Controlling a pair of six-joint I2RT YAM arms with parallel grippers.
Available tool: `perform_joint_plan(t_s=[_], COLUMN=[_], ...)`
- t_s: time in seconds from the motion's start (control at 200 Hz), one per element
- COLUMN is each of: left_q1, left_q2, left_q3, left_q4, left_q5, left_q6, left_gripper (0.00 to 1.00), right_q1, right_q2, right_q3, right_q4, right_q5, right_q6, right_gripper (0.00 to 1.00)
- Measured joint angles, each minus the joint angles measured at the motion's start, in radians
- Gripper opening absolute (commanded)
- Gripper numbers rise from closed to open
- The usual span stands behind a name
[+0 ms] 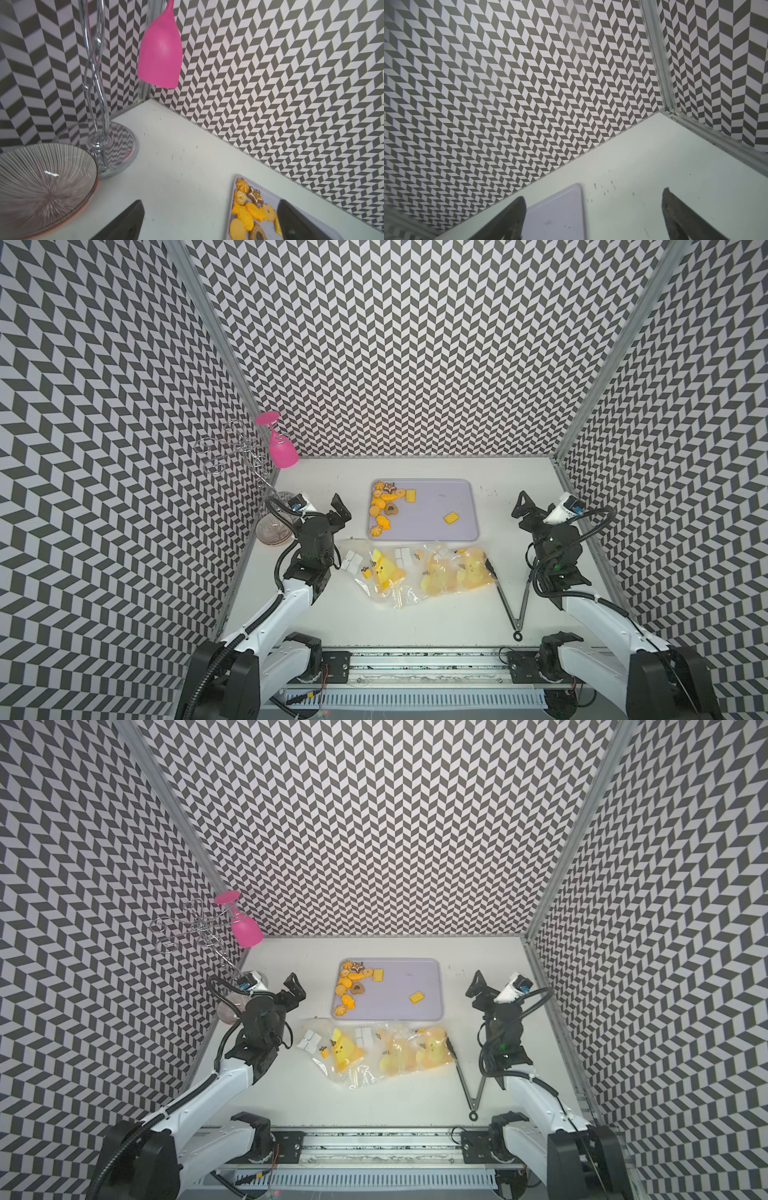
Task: Put the cookies into a resealable bag to prevent moisture
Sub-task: Pick up the ziploc bag from the center of the board.
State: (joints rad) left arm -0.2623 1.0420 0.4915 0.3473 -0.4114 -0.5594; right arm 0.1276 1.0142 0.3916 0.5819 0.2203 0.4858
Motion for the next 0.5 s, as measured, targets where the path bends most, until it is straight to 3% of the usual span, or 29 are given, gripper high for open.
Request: perform_joint_plan(t_s=[0.245, 0.365, 0.501], left_q1=[-0.05, -0.157, -0.317], left_q2=[-0.088, -0.061, -0.006], left_q3=[0.021, 0.091, 0.17], left_q4=[-0.151, -0.231, -0.301], left_q5=[0.184, 0.227, 0.238], left_q6=[-0.083, -0.067, -0.032], left_gripper=[1.0, 0.99, 1.0], right_q1=[0.004, 0.051, 0.154], right_q2=[0.039, 0.154, 0.221], right_q3=[0.062, 0.144, 0.18], right_q4=[-0.164, -0.306, -0.467], right_q5=[-0.322, -0.461, -0.525], right_q6=[0.06, 0.037, 0.0], right_gripper=[0.92, 0.92, 0.9])
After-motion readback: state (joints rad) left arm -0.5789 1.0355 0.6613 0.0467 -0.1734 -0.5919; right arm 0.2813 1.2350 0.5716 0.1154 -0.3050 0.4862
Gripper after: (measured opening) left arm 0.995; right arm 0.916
